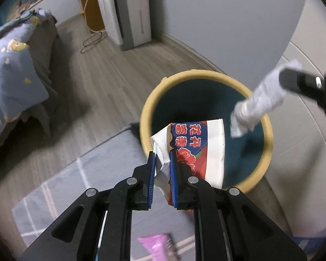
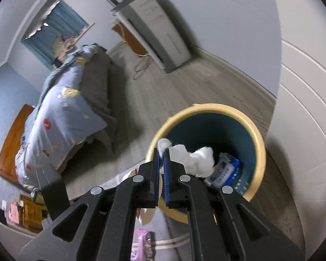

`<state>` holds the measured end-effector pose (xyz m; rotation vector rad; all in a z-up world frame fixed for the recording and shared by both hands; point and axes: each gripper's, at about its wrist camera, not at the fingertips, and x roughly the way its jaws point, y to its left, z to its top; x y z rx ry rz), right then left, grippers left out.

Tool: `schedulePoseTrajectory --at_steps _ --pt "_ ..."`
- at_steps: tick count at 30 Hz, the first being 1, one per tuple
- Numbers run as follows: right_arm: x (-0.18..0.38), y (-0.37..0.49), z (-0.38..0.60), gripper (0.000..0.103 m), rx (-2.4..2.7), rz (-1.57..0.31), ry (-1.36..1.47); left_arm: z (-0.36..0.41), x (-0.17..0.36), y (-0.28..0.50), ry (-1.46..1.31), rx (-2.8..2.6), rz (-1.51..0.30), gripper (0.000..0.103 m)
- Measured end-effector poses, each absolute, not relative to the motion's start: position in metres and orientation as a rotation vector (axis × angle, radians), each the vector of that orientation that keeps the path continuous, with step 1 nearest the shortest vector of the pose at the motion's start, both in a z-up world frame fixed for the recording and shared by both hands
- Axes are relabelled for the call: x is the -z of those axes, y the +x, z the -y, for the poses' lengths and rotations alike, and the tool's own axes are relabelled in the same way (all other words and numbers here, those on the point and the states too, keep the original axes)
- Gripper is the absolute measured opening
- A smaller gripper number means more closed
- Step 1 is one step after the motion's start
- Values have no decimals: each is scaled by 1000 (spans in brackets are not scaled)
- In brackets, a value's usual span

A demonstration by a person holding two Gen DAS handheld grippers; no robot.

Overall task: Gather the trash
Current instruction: 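Drop the white tissue into the bin with the right gripper while the left carries the wrapper there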

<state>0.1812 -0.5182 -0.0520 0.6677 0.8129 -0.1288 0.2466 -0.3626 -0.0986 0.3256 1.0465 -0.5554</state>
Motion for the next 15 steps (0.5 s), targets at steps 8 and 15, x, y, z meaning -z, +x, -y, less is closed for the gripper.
schedulePoseTrajectory --at_steps 8,15 --pt "62 179 526 31 204 -817 664 364 95 248 227 520 -991 61" --pt "53 175 519 86 239 -807 633 341 86 246 213 470 -914 84"
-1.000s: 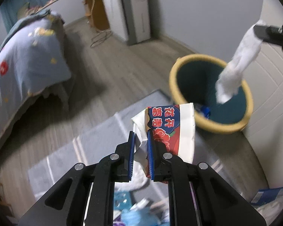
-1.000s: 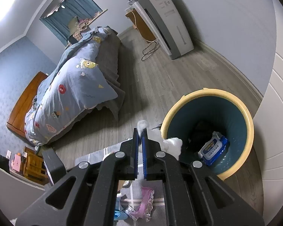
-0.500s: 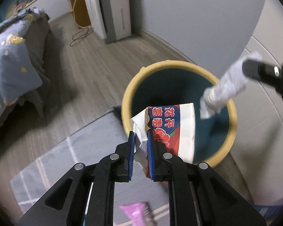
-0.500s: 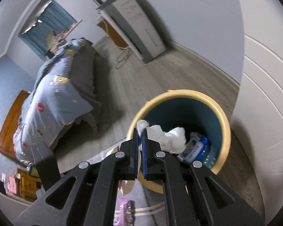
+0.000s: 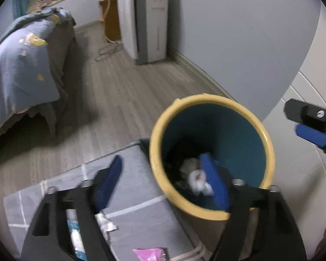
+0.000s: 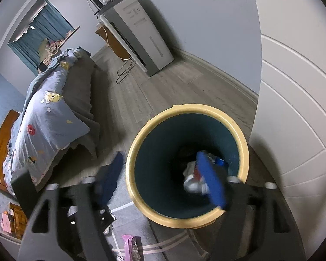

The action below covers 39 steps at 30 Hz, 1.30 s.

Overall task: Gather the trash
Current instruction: 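Release the red-printed wrapper into the bin with the left gripper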

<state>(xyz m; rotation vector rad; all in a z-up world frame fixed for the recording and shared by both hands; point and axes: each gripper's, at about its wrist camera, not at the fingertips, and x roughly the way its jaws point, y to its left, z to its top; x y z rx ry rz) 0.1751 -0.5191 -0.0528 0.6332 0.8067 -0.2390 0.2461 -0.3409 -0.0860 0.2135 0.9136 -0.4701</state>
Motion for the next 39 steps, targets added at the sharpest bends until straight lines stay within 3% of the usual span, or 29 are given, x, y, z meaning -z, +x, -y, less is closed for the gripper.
schedulePoseTrajectory --at_steps 4,14,21,29,39 --pt "41 174 509 98 245 -807 600 332 77 237 251 457 -864 92" --pt "-15 155 459 98 290 -766 441 267 36 196 262 418 -783 96" --pt "-30 146 380 98 197 -800 240 178 15 168 214 319 -785 96" --pt "-2 133 326 98 186 -874 212 94 15 128 163 238 -785 98" --pt "48 123 292 97 184 -953 132 45 41 123 132 179 -820 98"
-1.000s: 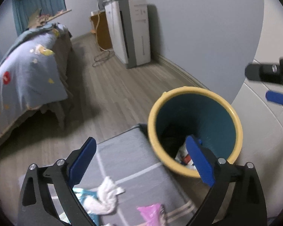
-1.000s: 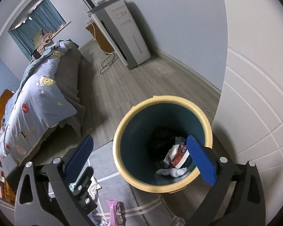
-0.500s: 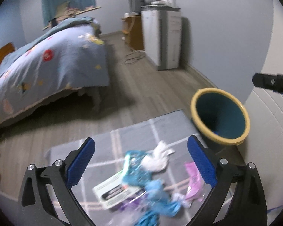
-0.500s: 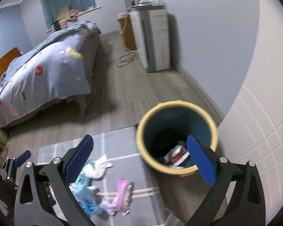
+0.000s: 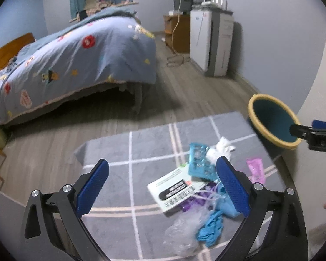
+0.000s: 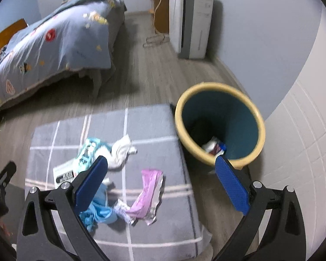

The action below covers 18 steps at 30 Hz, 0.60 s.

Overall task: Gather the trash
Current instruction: 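Release the red-printed wrapper into the bin with the left gripper, then grasp the pink wrapper with the right gripper while the left grasps the clear plastic bag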

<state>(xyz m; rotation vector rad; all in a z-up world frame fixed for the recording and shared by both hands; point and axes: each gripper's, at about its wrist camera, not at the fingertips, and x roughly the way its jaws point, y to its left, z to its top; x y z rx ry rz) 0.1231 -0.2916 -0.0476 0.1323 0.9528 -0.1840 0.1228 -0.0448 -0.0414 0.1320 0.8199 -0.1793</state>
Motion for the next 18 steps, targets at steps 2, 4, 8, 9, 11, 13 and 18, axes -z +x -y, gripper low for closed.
schedulePoseTrajectory --at_steps 2,4,8,9,11,13,18 --pt "60 119 297 97 166 -964 251 41 50 127 127 172 -850 98" --pt "75 120 300 97 151 -1005 328 39 58 131 126 160 -879 98" --pt "108 128 292 97 156 -1105 303 42 67 133 142 174 -903 98" --pt "115 130 290 97 147 -1126 289 43 67 133 145 179 -903 98" --pt "127 134 286 88 138 -1158 256 45 69 133 149 191 -908 98" --pt "136 135 288 86 136 -1171 258 47 72 133 142 204 -920 98" --pt "153 139 294 86 132 -1216 312 53 87 136 144 230 -985 98"
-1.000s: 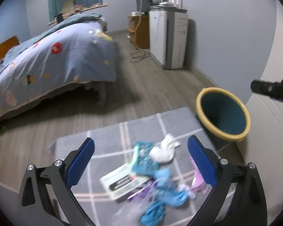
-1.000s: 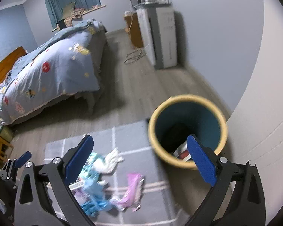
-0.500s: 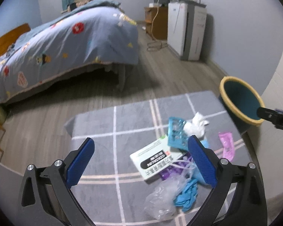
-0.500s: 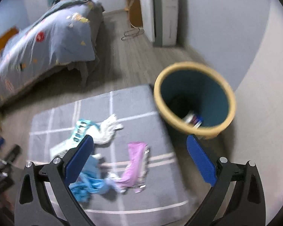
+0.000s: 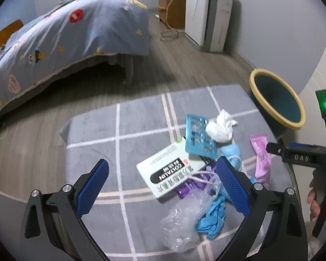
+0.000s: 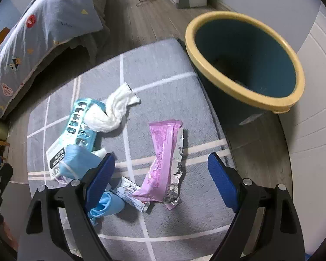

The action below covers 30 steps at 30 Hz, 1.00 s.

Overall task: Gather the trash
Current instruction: 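Grasp the pink wrapper with the right gripper while the left grasps the clear plastic bag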

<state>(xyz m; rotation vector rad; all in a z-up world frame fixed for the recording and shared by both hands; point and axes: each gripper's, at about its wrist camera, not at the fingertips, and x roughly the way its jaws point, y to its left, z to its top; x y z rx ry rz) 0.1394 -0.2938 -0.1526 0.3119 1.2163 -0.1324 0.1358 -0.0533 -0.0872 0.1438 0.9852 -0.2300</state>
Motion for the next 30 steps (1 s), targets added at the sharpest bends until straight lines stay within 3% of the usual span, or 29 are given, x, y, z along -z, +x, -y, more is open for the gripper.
schedulePoseTrajectory --at_steps 6,11,17,19,20,24,30 --pt "165 147 285 86 141 -1256 246 57 116 134 144 268 -1145 98" --pt "179 152 286 73 142 -1307 267 58 143 129 192 278 -1268 93" --pt "193 154 290 50 158 -1352 312 62 153 125 178 355 -1340 49" --pt "196 154 290 33 158 -1362 319 66 154 123 200 371 -1341 37" --pt "196 154 291 29 159 -1361 322 67 154 122 207 376 -1340 32" --pt "189 154 293 16 155 -1338 336 69 151 122 225 388 -1337 19" --pt "164 155 296 15 137 -1265 364 68 110 123 206 385 -1214 17"
